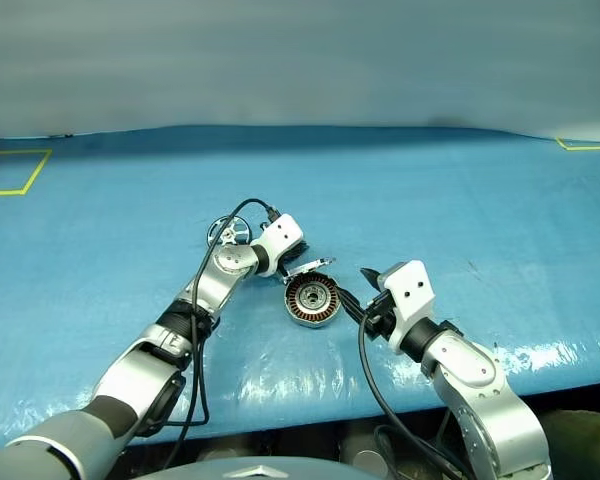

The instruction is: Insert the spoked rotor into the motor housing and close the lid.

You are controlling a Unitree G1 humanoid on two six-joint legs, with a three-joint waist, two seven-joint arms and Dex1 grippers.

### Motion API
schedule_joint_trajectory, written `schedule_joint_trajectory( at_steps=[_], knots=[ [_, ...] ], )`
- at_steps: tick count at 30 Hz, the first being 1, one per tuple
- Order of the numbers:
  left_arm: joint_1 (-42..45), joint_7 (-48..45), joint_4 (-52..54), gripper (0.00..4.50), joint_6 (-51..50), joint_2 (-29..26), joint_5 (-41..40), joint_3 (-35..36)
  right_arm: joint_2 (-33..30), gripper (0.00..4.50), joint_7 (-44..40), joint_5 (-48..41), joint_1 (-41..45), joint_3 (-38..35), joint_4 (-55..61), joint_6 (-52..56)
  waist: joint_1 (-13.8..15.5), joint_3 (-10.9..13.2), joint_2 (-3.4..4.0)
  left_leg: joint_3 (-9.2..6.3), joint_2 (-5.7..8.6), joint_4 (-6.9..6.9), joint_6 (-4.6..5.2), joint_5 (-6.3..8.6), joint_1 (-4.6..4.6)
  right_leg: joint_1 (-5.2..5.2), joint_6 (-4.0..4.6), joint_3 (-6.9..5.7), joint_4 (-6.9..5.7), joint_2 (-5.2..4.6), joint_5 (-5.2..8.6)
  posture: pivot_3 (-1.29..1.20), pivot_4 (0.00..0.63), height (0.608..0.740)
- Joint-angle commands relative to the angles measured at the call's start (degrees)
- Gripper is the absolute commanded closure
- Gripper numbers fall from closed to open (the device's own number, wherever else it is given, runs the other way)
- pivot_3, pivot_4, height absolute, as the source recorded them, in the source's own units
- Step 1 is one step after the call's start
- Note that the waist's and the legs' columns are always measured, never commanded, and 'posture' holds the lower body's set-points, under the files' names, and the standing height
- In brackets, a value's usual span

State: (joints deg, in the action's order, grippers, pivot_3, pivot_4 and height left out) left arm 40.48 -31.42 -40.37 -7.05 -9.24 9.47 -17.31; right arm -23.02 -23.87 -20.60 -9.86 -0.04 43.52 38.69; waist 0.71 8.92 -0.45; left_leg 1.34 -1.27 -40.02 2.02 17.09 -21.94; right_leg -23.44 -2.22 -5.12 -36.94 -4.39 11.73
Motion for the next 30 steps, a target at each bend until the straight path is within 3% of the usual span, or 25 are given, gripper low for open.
schedule_joint_trajectory(
  at_steps=[1, 7, 11, 19, 30],
  knots=[
    [-1.6, 0.3, -1.7, 4.21, -2.7, -1.6, 1.3, 0.0, -0.5, 1.66, -0.1, -0.3, 0.7, 0.3, 1.2, -1.0, 0.0, 0.0, -0.01, 0.01, 0.0, 0.0, 0.0, 0.0, 0.0, 0.0, 0.0, 0.01, 0.0, 0.0, 0.0, 0.0, 0.15, 0.74],
    [-5.1, -2.0, 4.1, 4.21, 2.4, -2.8, -3.1, 3.8, -0.6, 1.66, -0.5, -0.9, 1.5, 0.3, 1.2, -1.4, -0.4, 0.0, 0.01, 0.09, -0.18, 0.06, 0.0, 0.01, 0.0, -0.08, 0.01, 0.1, 0.0, 0.02, -0.01, 0.0, 0.15, 0.74],
    [-8.8, -8.2, 10.8, 4.21, 4.8, -4.4, -8.7, 6.5, -0.7, 1.66, -0.6, -1.1, 2.1, 0.2, 0.9, -1.4, -0.4, 0.0, 0.0, 0.14, -0.21, 0.09, 0.01, 0.01, -0.02, -0.14, 0.04, 0.13, 0.01, 0.02, -0.01, 0.0, 0.15, 0.74],
    [-14.2, -13.9, 20.7, 4.21, 2.4, -7.7, -16.1, 10.5, -1.4, 1.66, -1.4, -0.6, 3.5, 1.7, -0.5, -1.6, 0.1, 0.0, -0.01, 0.19, -0.2, 0.09, 0.06, 0.04, -0.12, -0.22, 0.2, 0.15, 0.06, 0.0, -0.11, 0.0, 0.15, 0.74],
    [-22.6, -14.8, 34.0, 4.21, 8.8, -10.7, -19.1, 12.6, -2.0, 1.66, -2.6, -1.2, 4.4, 1.7, -1.1, -2.5, 0.1, 0.0, 0.01, 0.28, -0.22, 0.12, 0.09, 0.07, -0.13, -0.27, 0.24, 0.2, 0.09, 0.0, -0.12, 0.0, 0.15, 0.74]
  ],
)
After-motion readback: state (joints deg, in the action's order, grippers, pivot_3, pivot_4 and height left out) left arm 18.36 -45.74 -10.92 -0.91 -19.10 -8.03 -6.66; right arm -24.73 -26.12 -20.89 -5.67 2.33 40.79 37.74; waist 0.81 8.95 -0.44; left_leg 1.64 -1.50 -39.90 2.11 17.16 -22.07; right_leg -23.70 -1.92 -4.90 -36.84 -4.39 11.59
